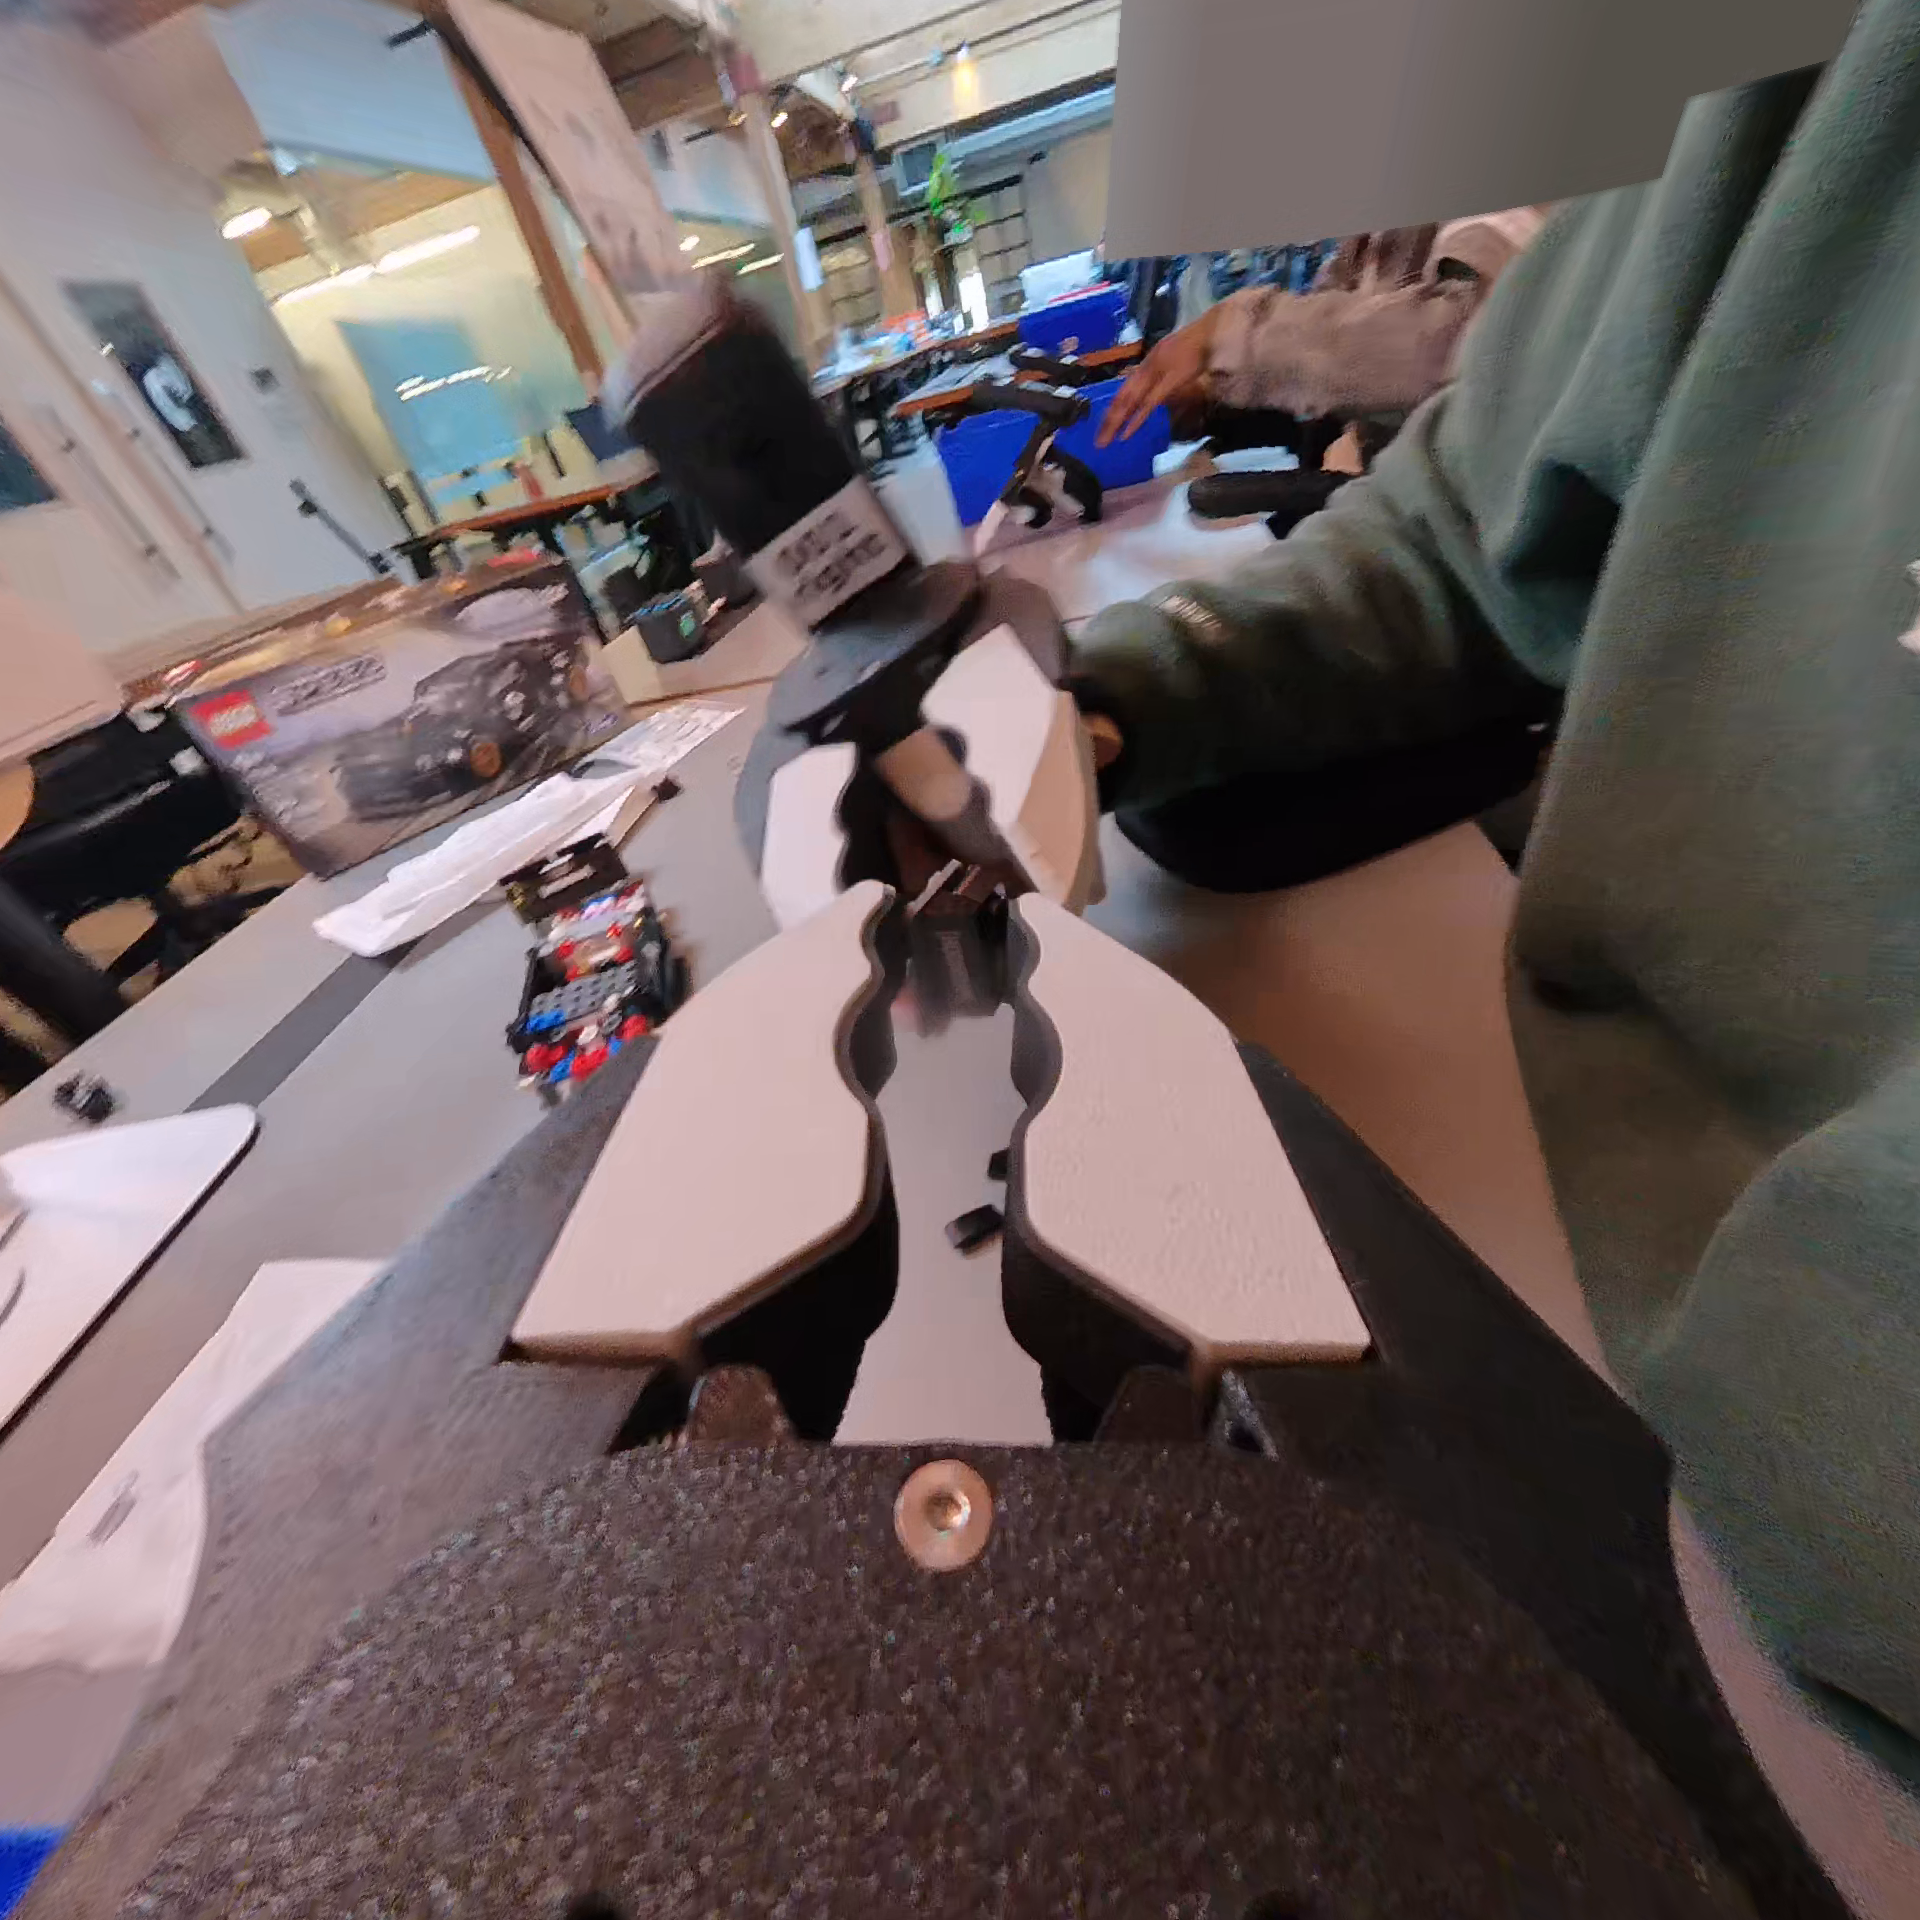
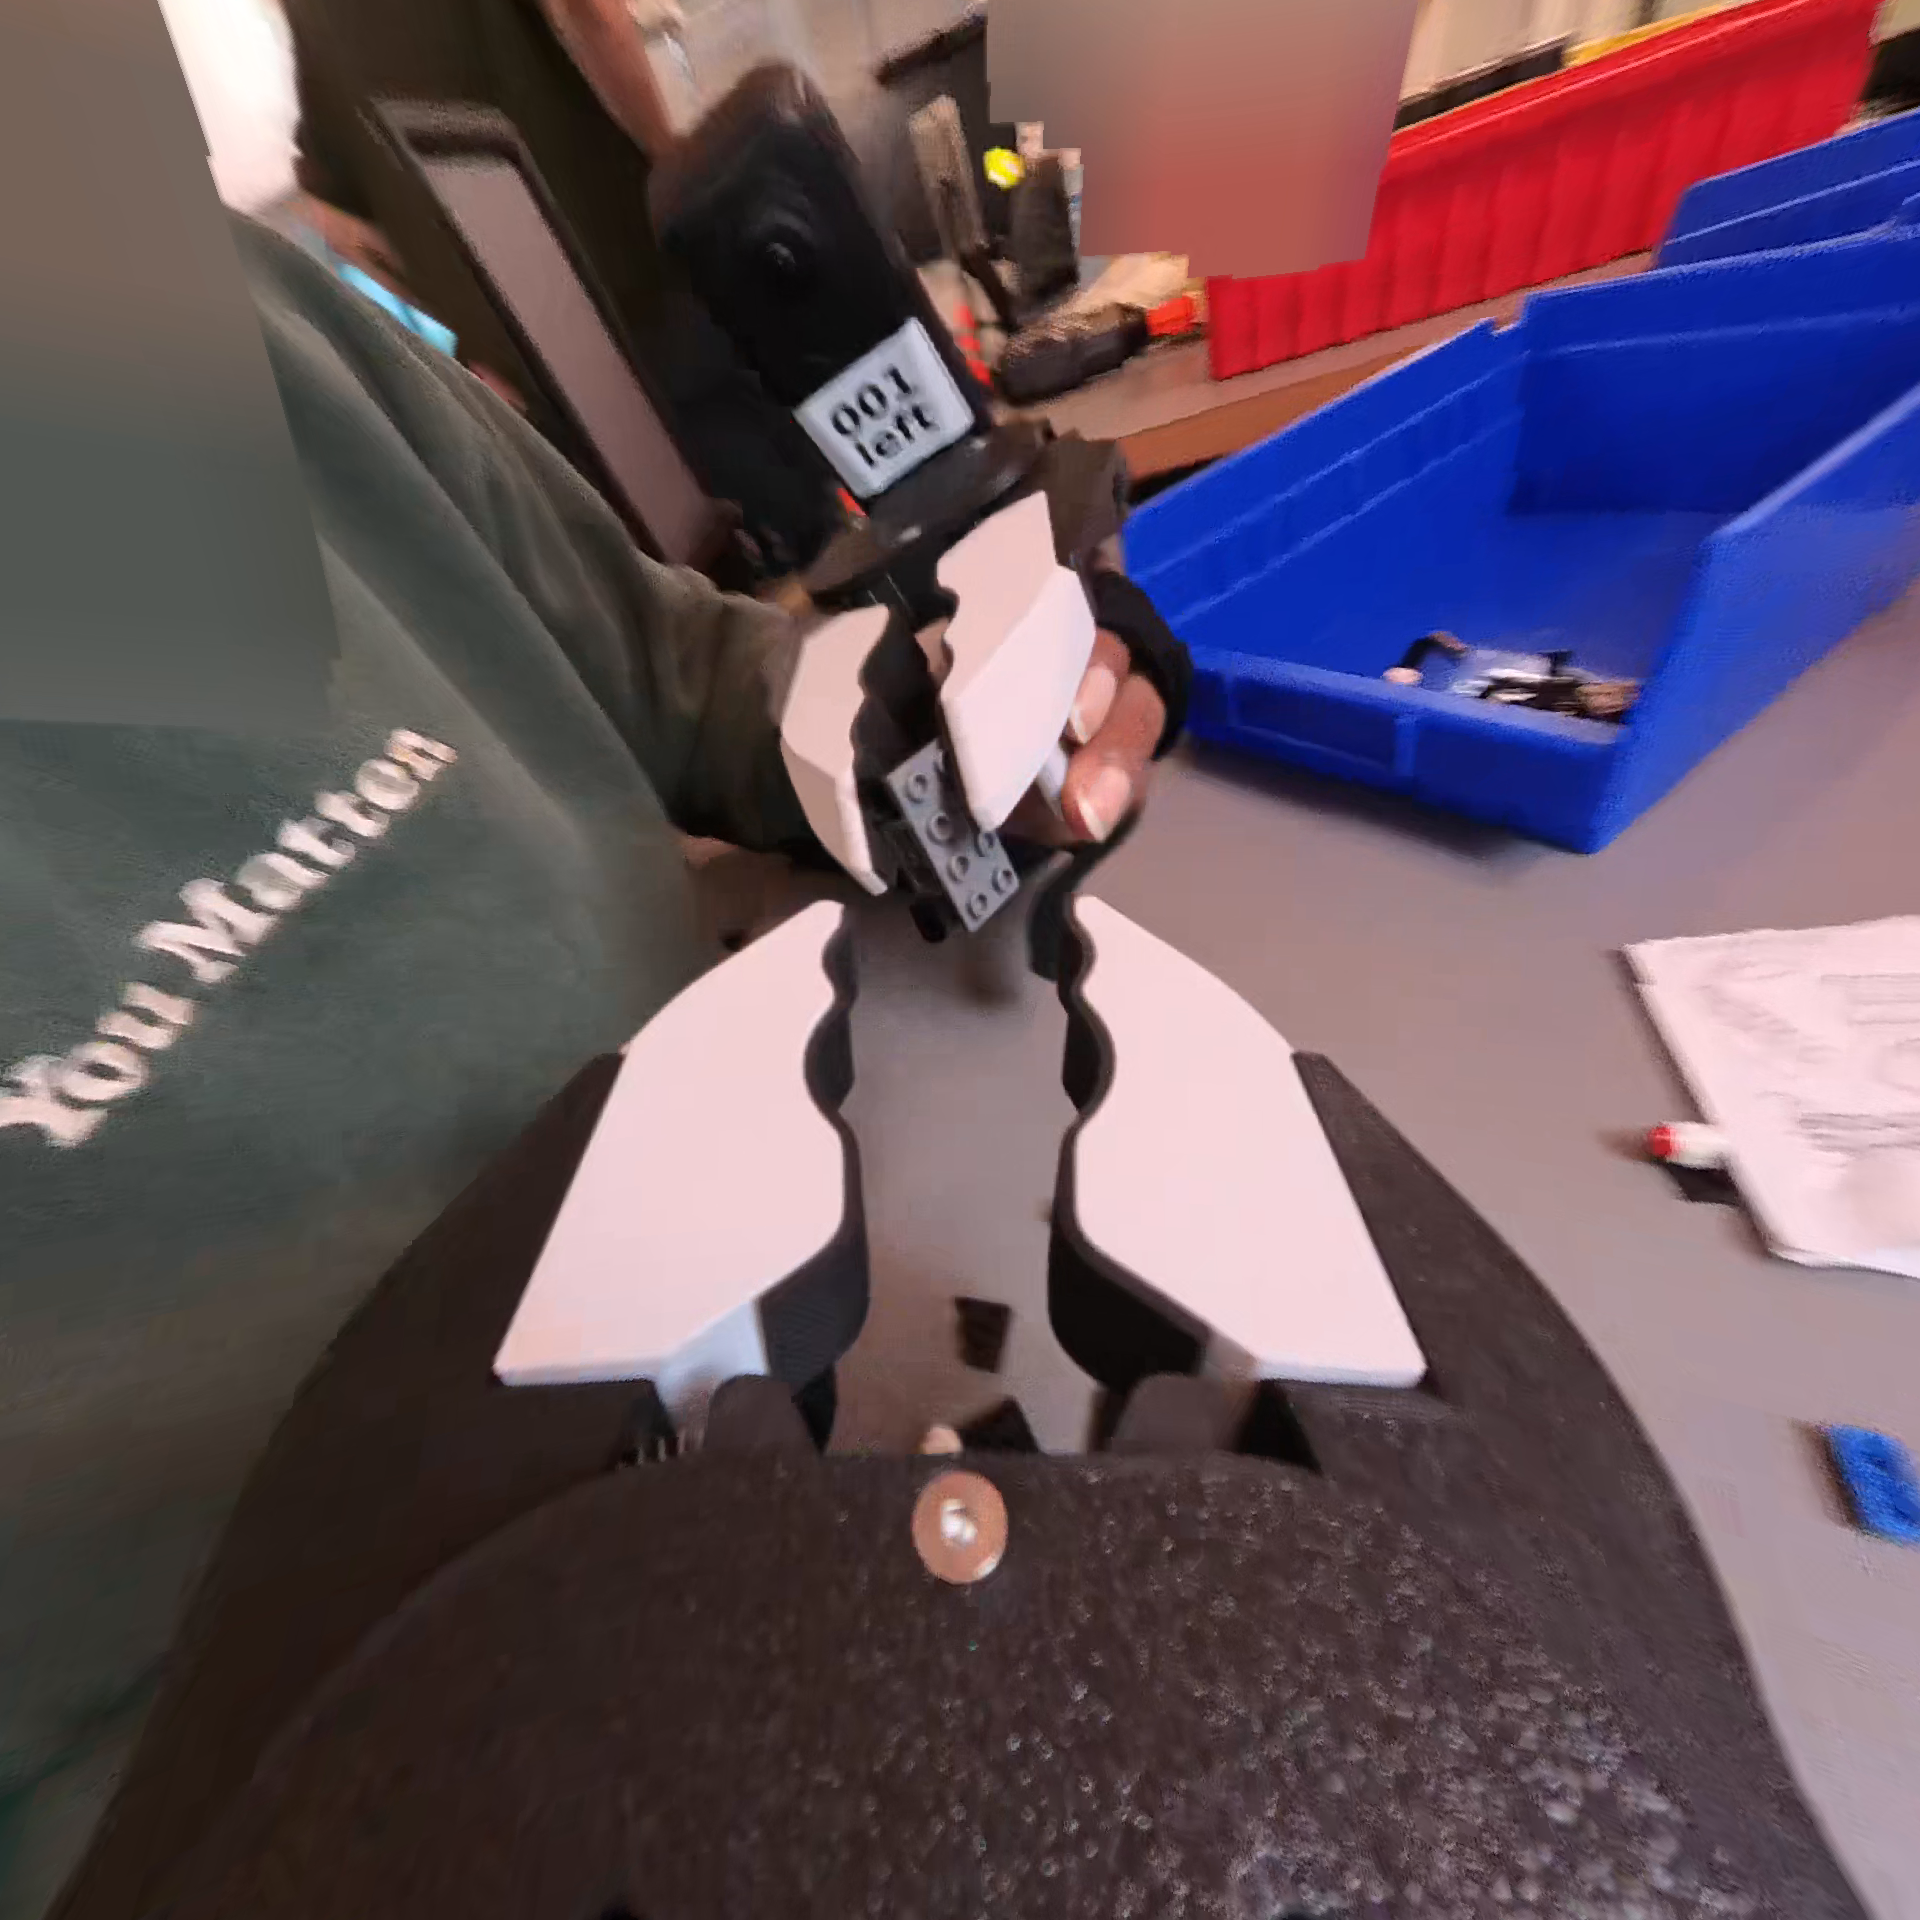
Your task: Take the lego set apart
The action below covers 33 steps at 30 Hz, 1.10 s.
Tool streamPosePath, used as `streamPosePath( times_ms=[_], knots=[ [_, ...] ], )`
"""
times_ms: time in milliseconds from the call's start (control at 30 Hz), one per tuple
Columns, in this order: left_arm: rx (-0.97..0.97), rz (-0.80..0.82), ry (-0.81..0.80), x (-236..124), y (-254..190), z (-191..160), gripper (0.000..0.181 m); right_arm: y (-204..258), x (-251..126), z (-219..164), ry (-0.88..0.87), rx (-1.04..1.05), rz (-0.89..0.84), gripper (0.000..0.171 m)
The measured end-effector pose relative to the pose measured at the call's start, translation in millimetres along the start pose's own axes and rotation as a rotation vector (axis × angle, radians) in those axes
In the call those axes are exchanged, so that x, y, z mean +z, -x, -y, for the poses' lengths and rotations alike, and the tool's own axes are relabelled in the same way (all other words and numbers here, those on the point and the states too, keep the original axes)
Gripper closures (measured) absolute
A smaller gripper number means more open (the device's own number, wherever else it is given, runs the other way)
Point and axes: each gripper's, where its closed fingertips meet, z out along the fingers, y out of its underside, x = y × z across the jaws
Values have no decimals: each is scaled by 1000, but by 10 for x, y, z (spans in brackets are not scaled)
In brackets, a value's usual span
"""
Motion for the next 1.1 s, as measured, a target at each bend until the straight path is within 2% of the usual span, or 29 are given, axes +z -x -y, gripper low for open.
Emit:
streamPosePath(
  times_ms=[67,133,233,300,333,400,667,833,933,1100],
  knots=[
    [27,-49,-37,12,-106,60,164,124,52,23,-43,116,160,133],
    [49,-87,-63,14,-189,99,164,260,76,20,-61,207,313,139],
    [36,-134,-91,6,-275,141,164,357,102,20,-87,246,396,139],
    [16,-117,-92,-12,-226,138,163,303,87,36,-101,223,345,140],
    [-8,-128,-104,-34,-220,154,163,264,58,47,-108,203,312,153],
    [-36,-107,-96,-49,-160,129,163,209,-8,119,-142,177,260,156],
    [-83,-74,-78,-36,-74,73,162,95,-29,123,-123,64,98,158],
    [-316,-72,-77,-47,89,7,151,-79,-107,185,-78,-152,-155,158],
    [-425,-89,-102,-64,145,2,162,-139,-165,217,-46,-262,-273,158],
    [-420,-60,-65,-61,189,-81,174,-221,-205,154,2,-297,-324,158]
  ],
)
